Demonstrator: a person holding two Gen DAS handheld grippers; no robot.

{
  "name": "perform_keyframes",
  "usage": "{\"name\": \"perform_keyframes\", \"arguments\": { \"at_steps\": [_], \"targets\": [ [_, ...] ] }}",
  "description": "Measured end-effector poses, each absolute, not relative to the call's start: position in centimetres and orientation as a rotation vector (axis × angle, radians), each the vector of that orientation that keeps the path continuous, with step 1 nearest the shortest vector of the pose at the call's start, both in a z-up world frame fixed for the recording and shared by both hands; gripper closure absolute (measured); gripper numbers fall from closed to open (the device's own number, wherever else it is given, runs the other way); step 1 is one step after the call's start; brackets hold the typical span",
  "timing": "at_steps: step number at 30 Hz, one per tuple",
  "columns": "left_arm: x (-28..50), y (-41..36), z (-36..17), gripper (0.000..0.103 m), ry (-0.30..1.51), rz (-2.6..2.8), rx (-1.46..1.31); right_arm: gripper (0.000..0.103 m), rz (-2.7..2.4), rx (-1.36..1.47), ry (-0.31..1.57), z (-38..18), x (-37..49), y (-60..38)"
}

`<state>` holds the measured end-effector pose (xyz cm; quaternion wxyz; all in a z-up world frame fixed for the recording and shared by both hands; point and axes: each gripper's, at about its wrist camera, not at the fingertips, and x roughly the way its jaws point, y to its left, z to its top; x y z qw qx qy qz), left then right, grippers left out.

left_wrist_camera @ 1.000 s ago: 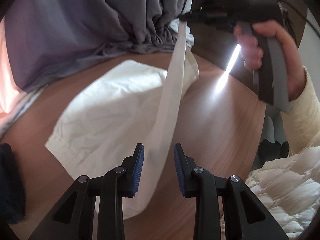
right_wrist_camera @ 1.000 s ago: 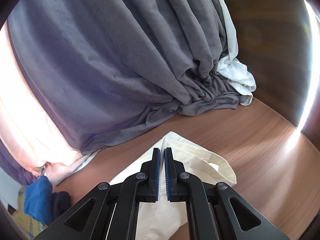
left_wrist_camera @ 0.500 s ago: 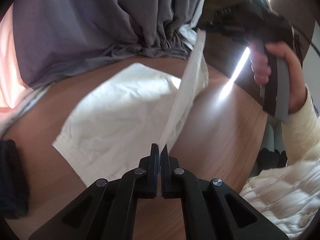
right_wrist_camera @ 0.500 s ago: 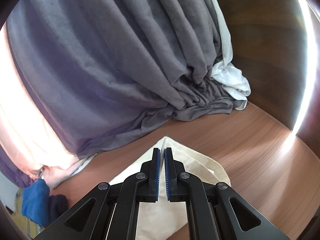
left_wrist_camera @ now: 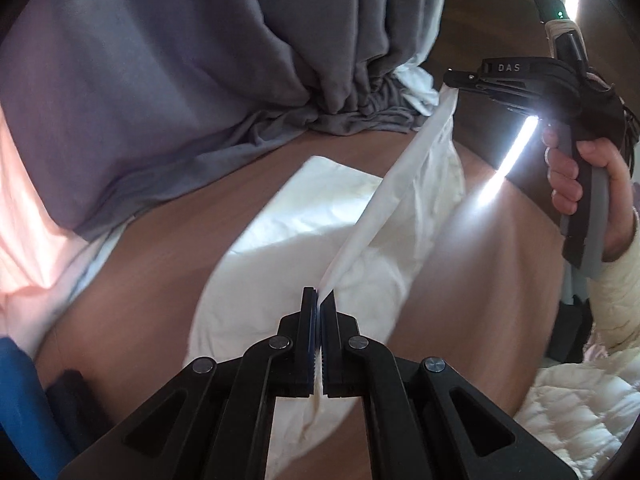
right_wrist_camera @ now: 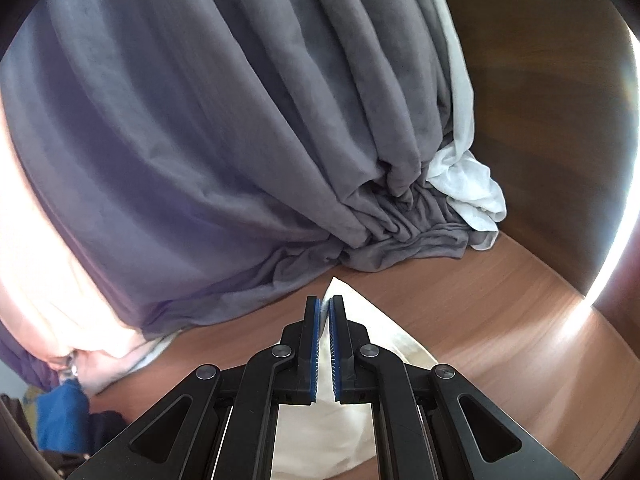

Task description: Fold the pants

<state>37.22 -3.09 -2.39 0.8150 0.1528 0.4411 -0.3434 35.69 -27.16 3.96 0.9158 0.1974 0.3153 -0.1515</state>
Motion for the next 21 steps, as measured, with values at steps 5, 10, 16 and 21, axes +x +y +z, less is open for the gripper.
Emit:
{"name": "perform_keyframes", "arguments": {
  "at_steps": [5, 10, 16, 21],
  "targets": [
    [39.8, -3.9, -3.5, 0.099, 0.943, -0.719, 0.376, 0.097, -0.321, 0.411, 0.715, 1.9, 39.0, -27.8],
    [42.0, -4.0, -4.7, 0.099, 0.956, -0.705, 0.375, 0.097, -0.331, 0.409, 0.768, -0.6, 41.8, -28.0],
    [44.5, -3.7, -7.2, 0.099, 0.999, -0.671, 0.341, 0.097, -0.324, 0.404, 0.799, -3.0, 44.8, -28.0],
    [46.2, -3.1, -9.2, 0.099, 1.035, -0.631, 0.302, 0.097, -0.288, 0.374, 0.807, -4.9, 48.0, -27.4]
  ]
}}
